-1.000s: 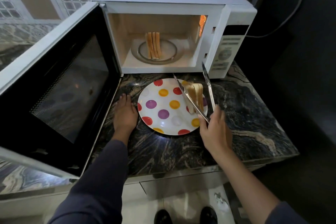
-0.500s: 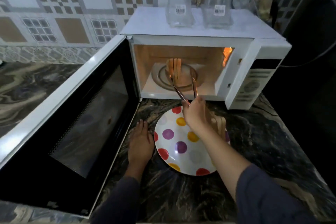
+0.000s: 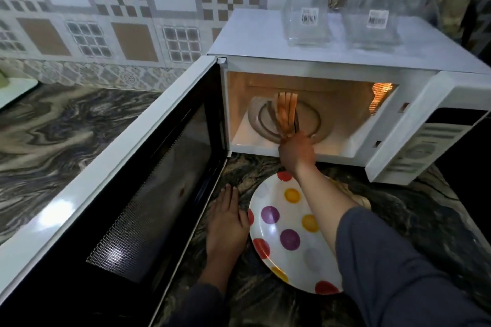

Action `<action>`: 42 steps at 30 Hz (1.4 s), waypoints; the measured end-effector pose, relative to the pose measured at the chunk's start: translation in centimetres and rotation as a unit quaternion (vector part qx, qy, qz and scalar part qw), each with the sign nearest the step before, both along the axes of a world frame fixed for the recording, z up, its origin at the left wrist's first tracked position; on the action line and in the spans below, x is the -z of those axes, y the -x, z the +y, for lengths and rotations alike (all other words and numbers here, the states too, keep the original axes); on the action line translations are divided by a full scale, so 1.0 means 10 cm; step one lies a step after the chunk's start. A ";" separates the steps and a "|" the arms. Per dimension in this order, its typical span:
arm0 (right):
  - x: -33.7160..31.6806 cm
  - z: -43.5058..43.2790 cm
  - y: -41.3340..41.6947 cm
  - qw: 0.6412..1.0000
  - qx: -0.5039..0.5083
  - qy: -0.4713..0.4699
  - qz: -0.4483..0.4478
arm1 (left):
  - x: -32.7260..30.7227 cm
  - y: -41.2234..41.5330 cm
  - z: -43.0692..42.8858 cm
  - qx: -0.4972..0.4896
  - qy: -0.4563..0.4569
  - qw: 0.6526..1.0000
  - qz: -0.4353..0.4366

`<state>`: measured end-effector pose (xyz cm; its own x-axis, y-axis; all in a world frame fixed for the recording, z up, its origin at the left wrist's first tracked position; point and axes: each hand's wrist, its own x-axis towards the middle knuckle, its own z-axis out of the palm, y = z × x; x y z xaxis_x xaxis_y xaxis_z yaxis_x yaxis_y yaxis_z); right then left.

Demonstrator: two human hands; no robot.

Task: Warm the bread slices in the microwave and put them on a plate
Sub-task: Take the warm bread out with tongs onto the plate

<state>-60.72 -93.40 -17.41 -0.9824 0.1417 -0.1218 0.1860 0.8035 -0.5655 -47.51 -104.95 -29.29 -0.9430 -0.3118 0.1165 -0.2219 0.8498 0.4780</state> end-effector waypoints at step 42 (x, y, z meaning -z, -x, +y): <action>0.51 0.81 -2.23 0.999 0.026 -0.030 0.007 | -0.03 -0.92 0.23 0.034 0.043 0.998 -0.027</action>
<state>-38.44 -85.26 -22.49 -0.9749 0.2000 -0.0977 0.2214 0.8255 -0.5192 -38.27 -102.63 -28.99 -0.9670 -0.2387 0.0890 -0.1865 0.9013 0.3910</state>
